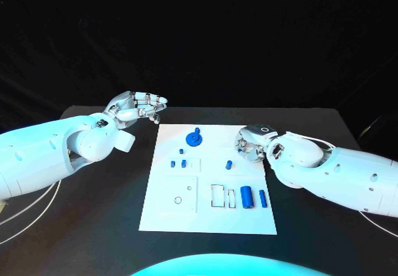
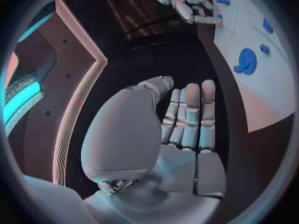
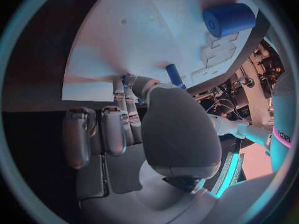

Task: Assemble the parts on the task board

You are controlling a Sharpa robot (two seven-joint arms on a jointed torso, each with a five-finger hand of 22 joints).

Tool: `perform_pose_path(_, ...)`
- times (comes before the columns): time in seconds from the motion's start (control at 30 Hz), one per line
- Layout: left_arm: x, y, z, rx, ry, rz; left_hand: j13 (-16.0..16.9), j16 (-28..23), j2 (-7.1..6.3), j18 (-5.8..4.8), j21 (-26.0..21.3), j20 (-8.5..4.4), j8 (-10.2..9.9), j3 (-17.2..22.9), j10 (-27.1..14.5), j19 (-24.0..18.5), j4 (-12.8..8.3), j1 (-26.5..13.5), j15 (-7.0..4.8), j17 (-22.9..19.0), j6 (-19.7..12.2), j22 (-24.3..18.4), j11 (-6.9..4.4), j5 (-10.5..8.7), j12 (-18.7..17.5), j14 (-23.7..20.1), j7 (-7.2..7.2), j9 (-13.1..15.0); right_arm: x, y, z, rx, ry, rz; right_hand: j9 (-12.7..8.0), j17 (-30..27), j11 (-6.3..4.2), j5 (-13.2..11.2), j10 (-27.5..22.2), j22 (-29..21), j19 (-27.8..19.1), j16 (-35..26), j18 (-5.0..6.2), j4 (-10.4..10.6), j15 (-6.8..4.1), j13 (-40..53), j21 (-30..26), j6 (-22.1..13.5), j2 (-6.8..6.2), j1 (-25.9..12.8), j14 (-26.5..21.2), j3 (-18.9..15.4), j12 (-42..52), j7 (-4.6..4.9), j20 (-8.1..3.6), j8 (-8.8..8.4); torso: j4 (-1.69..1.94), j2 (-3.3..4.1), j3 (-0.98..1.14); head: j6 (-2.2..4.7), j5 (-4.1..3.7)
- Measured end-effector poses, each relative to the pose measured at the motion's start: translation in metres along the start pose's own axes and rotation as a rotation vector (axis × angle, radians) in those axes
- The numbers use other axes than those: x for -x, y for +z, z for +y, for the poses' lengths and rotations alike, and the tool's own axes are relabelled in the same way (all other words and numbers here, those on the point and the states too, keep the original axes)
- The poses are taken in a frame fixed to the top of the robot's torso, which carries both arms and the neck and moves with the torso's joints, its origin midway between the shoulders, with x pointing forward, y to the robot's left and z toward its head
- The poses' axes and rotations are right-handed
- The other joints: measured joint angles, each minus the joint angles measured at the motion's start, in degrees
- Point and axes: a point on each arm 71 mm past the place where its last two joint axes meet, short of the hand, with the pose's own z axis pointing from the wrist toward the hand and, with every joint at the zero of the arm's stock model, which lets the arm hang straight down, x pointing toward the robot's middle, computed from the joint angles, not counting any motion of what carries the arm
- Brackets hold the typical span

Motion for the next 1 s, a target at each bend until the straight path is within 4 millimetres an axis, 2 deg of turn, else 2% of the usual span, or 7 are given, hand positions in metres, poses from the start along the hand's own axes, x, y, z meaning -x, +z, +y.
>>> perform_pose_path(0.3, 0.001, 0.000, 0.000, 0.002, 0.001, -0.003, -0.04, 0.00, 0.00, 0.00, 0.00, 0.00, 0.00, 0.00, 0.00, 0.00, 0.00, 0.00, 0.00, -0.04, 0.00, 0.00, 0.00, 0.00, 0.00, 0.00, 0.00, 0.00, 0.000, -0.004, -0.001, -0.011, 0.022, -0.018, 0.32, -0.09, 0.01, -0.05, 0.00, -0.01, 0.00, 0.00, 0.00, -0.45, 0.00, -0.30, 0.24, -0.01, 0.29, -0.31, 0.00, 0.32, -0.23, -0.02, 0.00, 0.27, -0.03, -0.02, 0.01, 0.01, -0.01)
perform_pose_path(0.67, 0.004, 0.000, 0.001, 0.005, 0.004, -0.011, -0.12, 0.00, 0.00, 0.00, 0.00, -0.17, 0.00, 0.15, 0.00, 0.17, -0.15, 0.00, 0.21, -0.04, 0.00, -0.04, 0.00, 0.00, 0.00, 0.21, 0.00, -0.04, 0.013, -0.012, -0.001, -0.006, 0.064, -0.070, 0.36, -0.09, 0.02, -0.06, 0.00, -0.01, 0.00, 0.00, 0.00, -0.46, -0.19, -0.28, 0.23, 0.21, 0.06, -0.54, -0.20, 0.32, -0.23, 0.20, 0.01, 0.25, -0.09, -0.03, 0.01, 0.02, 0.16)
perform_pose_path(0.7, 0.005, 0.000, 0.001, 0.005, 0.004, -0.012, -0.17, 0.00, 0.00, 0.00, 0.00, -0.20, 0.00, 0.15, 0.00, 0.21, -0.15, 0.00, 0.21, -0.06, -0.05, -0.06, 0.00, 0.00, 0.00, 0.21, -0.05, -0.07, 0.014, -0.012, -0.002, -0.006, 0.067, -0.076, 0.36, -0.09, 0.02, -0.06, 0.00, -0.01, 0.00, 0.00, -0.04, -0.46, -0.19, -0.28, 0.40, 0.21, 0.06, -0.53, -0.20, 0.32, -0.23, 0.20, 0.01, 0.22, -0.09, -0.03, 0.00, 0.04, 0.16)
perform_pose_path(0.73, 0.005, 0.000, 0.001, 0.005, 0.004, -0.012, -0.17, 0.00, 0.00, 0.00, 0.00, -0.20, 0.00, 0.15, 0.00, 0.21, -0.15, 0.00, 0.21, -0.10, -0.20, -0.06, 0.00, 0.00, 0.00, 0.21, -0.21, -0.08, 0.016, -0.013, -0.002, -0.005, 0.071, -0.083, 0.37, -0.09, 0.02, -0.06, 0.00, -0.01, 0.00, 0.00, -0.60, -0.46, -0.19, -0.28, 0.50, 0.21, 0.06, -0.53, -0.20, 0.32, -0.23, 0.20, 0.01, 0.22, -0.09, -0.03, 0.01, 0.06, 0.17)
perform_pose_path(0.8, 0.005, 0.000, 0.001, 0.005, 0.003, -0.013, -0.17, 0.00, 0.00, 0.00, 0.00, -0.20, 0.00, 0.15, 0.00, 0.21, -0.15, 0.00, 0.21, -0.10, -0.20, -0.06, 0.00, 0.00, 0.00, 0.21, -0.21, -0.08, 0.019, -0.016, -0.001, -0.001, 0.083, -0.099, 0.39, -0.09, 0.02, -0.13, 0.00, -0.01, 0.00, 0.00, -0.59, -0.46, -0.31, -0.28, 0.50, 0.20, 0.06, -0.53, -0.08, 0.32, -0.24, 0.20, 0.01, 0.21, -0.09, -0.03, 0.03, 0.08, 0.20)
perform_pose_path(1.0, 0.005, 0.000, 0.001, 0.005, 0.000, -0.013, -0.17, 0.00, 0.00, 0.00, 0.00, -0.20, 0.00, 0.15, 0.00, 0.21, -0.15, 0.00, 0.21, -0.09, -0.41, -0.06, 0.00, 0.00, 0.00, 0.21, 0.00, -0.07, 0.025, -0.023, 0.012, 0.042, 0.130, -0.137, 0.48, -0.09, 0.03, -0.15, -0.01, -0.01, 0.00, 0.00, -0.59, -0.77, -0.40, -0.29, 0.50, 0.20, -0.09, -0.68, 0.01, 0.32, -0.24, 0.21, 0.01, 0.40, -0.08, 0.01, 0.04, 0.18, 0.57)
